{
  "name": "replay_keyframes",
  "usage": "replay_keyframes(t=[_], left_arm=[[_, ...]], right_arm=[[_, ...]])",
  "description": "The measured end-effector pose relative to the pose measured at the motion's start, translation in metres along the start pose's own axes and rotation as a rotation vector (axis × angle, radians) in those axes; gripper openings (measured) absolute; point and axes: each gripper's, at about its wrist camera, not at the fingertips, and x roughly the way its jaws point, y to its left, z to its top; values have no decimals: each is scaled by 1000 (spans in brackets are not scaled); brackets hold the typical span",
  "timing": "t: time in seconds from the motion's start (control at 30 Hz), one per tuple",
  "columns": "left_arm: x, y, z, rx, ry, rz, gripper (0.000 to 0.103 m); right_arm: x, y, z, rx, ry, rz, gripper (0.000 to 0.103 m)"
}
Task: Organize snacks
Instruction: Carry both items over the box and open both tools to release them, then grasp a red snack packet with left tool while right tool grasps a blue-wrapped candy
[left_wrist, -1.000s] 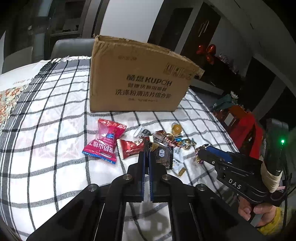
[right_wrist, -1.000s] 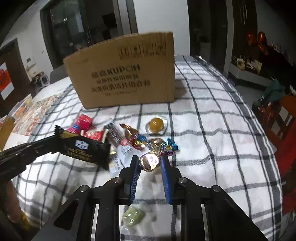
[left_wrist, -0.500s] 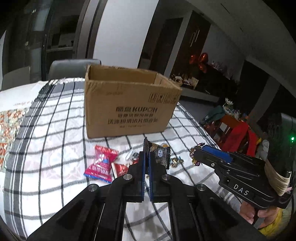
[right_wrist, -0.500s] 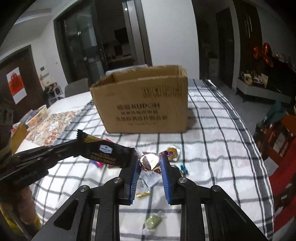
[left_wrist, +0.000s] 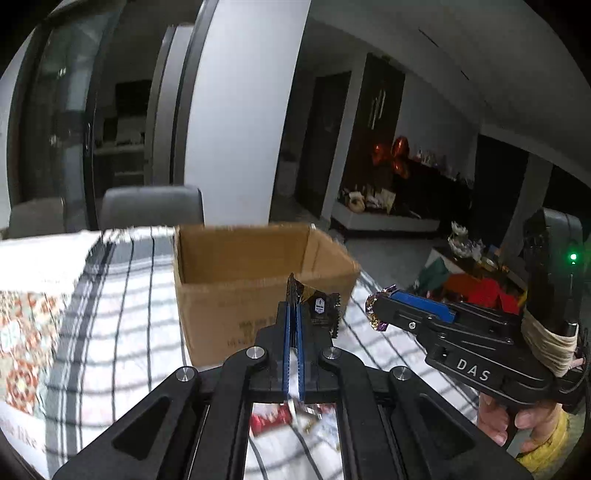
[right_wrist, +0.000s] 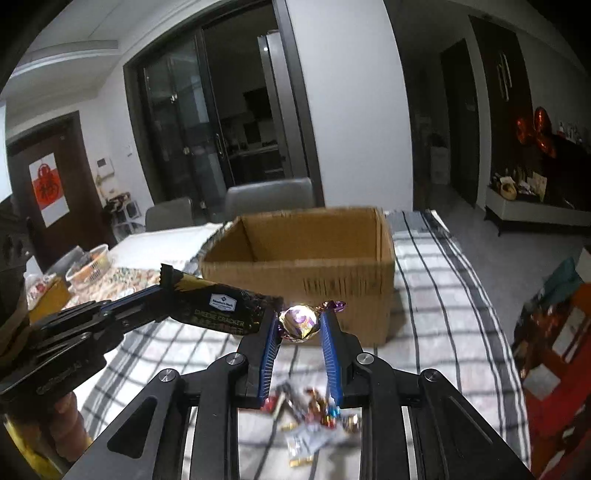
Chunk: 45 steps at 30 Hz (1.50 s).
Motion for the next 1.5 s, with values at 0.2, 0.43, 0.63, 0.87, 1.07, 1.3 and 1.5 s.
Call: replay_keyframes(t=[0.2,0.43,0.63,0.87,1.07,1.3,1.5], left_arm=[[5,3,33,37,-52,36,5],[23,12,64,73,-79,85,5],[52,22,78,78,-54,118,5],[62,27,75,80,-28,140,48],[49,23,61,88,8,173,49],[27,21,46,74,19,162,49],[4,19,35,91,6,158,51]], right_arm=[[17,-5,36,1,-12,12,25],[37,-9,73,-26,-30,8,25],[61,-12,90,-38,-6,5,26],[75,-20,86,-12,34,0,55],[57,-16,70,-40,35,-13,55],[34,-4,55,-63,23,3,55],[16,11,40,-96,5,25,55]])
